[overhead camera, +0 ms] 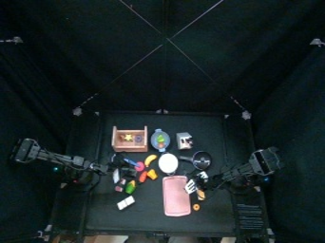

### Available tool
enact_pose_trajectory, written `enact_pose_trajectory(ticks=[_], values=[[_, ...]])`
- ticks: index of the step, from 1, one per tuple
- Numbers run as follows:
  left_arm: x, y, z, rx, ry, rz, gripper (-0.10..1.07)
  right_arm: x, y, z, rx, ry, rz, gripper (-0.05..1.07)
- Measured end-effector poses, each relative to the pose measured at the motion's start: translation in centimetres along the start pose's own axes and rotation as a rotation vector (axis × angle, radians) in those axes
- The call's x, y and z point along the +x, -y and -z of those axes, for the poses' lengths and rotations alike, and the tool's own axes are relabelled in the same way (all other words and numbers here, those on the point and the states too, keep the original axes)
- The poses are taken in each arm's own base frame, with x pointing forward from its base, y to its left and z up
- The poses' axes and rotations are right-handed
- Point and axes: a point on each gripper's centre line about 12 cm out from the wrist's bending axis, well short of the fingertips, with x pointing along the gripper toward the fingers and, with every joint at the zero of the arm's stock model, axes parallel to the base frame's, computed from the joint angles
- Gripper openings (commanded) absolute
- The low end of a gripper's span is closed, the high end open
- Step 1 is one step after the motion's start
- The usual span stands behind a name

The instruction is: Change plate orientation

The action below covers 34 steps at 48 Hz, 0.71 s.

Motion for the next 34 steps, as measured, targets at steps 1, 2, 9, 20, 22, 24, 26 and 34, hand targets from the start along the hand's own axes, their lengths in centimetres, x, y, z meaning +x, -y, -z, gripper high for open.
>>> enact_pose_trajectory(ticks=[1, 2, 9, 20, 22, 24, 26, 34], values=[[0.0, 0.0, 0.0, 0.001, -0.001, -0.001, 0.75, 0.0, 0.0, 0.1, -0.002, -0.001, 0.002, 0.74], [0.0, 0.0, 0.0, 0.000, -0.002, -0.001, 0.75, 0.0, 0.0, 0.0, -0.001, 0.000, 0.002, 0.75], [0.0, 0.0, 0.0, 0.000, -0.002, 0.001, 0.75, 0.0, 0.1, 0.0, -0.002, 0.001, 0.006, 0.80], [0.0, 0.0, 0.1, -0.002, -0.004, 0.000, 0.75, 0.8, 0.1, 0.2, -0.006, -0.008, 0.031, 0.80], [0.0, 0.0, 0.1, -0.002, -0.004, 0.000, 0.75, 1.0, 0.1, 0.2, -0.008, -0.010, 0.037, 0.80], [0.0, 0.0, 0.1, -0.002, -0.004, 0.000, 0.75, 1.1, 0.1, 0.2, -0.007, -0.011, 0.041, 0.80], [0.0, 0.0, 0.1, -0.002, -0.004, -0.001, 0.75, 1.3, 0.0, 0.2, -0.011, -0.012, 0.044, 0.80], [0.0, 0.0, 0.1, -0.003, -0.004, 0.000, 0.75, 1.6, -0.4, 0.1, -0.026, -0.010, 0.049, 0.77]])
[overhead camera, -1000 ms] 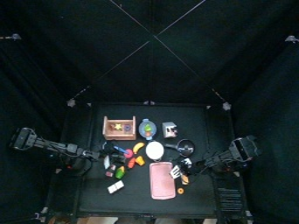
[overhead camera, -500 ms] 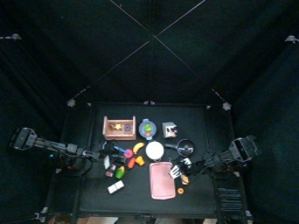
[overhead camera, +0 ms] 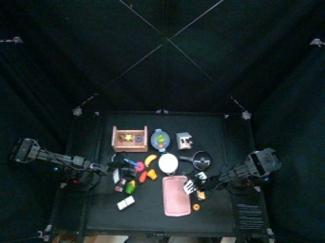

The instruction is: Change plate orientation

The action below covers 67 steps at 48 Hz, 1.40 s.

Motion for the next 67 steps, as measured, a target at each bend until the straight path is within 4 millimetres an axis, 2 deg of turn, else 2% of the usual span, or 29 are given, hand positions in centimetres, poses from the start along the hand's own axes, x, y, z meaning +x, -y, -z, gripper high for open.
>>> enact_pose_trajectory(ticks=[15, 25, 34, 42, 55, 67], values=[[0.0, 0.0, 0.0, 0.002, 0.000, 0.000, 0.75, 0.1, -0.1, -0.1, 0.008, 0.001, 0.000, 0.57], [0.0, 0.0, 0.0, 0.000, 0.000, 0.000, 0.75, 0.1, -0.2, -0.2, -0.016, 0.012, -0.004, 0.57], [0.0, 0.0, 0.1, 0.000, -0.001, -0.001, 0.75, 0.1, -0.7, -1.2, -0.051, 0.050, -0.014, 0.57], [0.0, -0.1, 0.3, 0.002, -0.006, -0.004, 0.75, -0.1, -1.9, -2.4, -0.090, 0.094, -0.045, 0.57], [0.0, -0.2, 0.4, -0.002, -0.010, -0.004, 0.75, 0.8, -4.8, -3.7, -0.217, 0.156, -0.119, 0.57], [0.0, -0.2, 0.4, -0.004, -0.009, -0.005, 0.75, 1.1, -6.0, -5.3, -0.322, 0.217, -0.180, 0.57]])
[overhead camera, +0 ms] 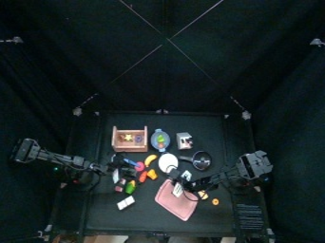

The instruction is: Change plate orientation

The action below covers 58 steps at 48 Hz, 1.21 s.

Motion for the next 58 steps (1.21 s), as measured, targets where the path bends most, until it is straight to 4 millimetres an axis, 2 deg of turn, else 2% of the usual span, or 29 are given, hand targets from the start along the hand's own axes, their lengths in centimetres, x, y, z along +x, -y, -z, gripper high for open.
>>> enact_pose_trajectory(ticks=[21, 33, 58], values=[[0.0, -0.1, 0.1, 0.001, -0.002, -0.004, 0.75, 1.3, 0.9, -2.5, -0.123, 0.043, -0.173, 0.57], [0.0, -0.1, 0.2, 0.000, -0.005, -0.003, 0.75, 1.8, 0.8, -2.6, -0.226, 0.029, -0.285, 0.57], [0.0, -0.2, 0.3, -0.001, -0.008, -0.006, 0.75, 3.9, 1.0, -4.0, -0.296, 0.025, -0.326, 0.57]])
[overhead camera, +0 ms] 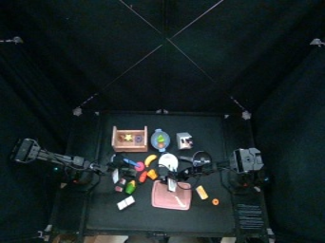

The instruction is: Change plate orientation

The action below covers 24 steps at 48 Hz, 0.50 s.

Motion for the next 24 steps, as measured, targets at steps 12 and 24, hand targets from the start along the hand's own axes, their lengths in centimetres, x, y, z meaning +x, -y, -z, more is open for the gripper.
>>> enact_pose_trajectory(ticks=[12, 24], values=[[0.01, -0.08, 0.10, 0.001, -0.002, -0.002, 0.75, 0.25, 0.16, 0.11, -0.039, -0.008, 0.002, 0.58], [0.01, -0.08, 0.10, 0.001, -0.002, -0.002, 0.75, 0.94, 0.24, 0.32, -0.062, -0.022, -0.003, 0.61]])
